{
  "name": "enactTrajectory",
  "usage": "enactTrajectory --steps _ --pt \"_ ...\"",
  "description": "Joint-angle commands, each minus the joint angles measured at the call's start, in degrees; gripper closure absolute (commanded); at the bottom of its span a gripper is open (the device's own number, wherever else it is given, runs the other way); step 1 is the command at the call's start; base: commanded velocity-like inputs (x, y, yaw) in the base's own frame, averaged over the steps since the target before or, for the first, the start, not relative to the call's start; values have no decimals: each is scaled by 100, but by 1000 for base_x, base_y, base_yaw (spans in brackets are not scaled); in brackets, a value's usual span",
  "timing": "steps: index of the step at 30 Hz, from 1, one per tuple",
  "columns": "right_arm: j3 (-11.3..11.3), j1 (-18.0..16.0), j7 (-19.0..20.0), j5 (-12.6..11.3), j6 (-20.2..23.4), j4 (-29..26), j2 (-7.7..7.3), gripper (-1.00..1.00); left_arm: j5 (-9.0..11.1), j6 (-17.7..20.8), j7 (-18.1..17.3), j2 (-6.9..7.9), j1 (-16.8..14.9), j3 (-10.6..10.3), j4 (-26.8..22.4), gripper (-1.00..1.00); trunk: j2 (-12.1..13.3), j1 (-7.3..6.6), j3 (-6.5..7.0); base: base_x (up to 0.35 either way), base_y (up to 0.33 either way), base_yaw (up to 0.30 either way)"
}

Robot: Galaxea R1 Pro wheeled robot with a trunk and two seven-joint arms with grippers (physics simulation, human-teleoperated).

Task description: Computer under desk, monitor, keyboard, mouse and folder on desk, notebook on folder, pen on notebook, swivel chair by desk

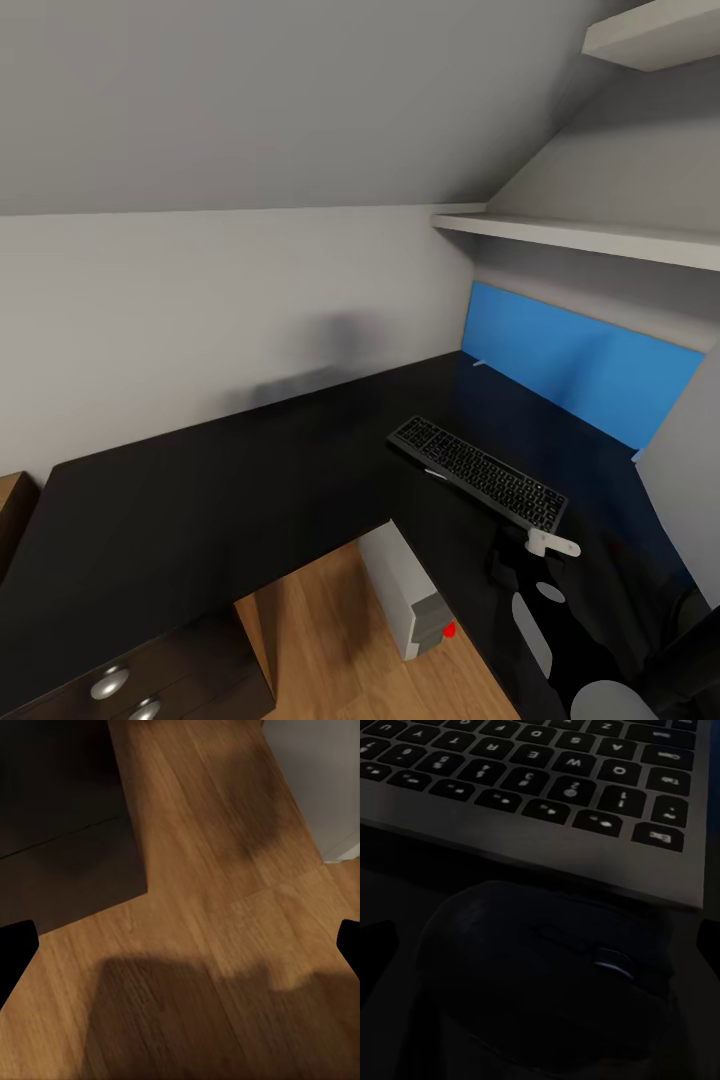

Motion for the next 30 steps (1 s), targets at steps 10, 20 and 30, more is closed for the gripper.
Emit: enactTrajectory --steps 10,20,30 --pt "10 -3 -10 -61 -33 3 -2 -100 28 -21 21 -3 -4 -23 4 -100 -204 110 -95 0 0 0" --pt "10 -3 -10 -61 -33 3 -2 -100 28 -22 21 -3 -4 -23 4 -100 -284 154 -131 0 0 0" --pt "10 -3 -10 -61 -33 0 -2 -100 28 -22 21 -3 -4 -23 4 -100 -284 154 -131 0 0 0"
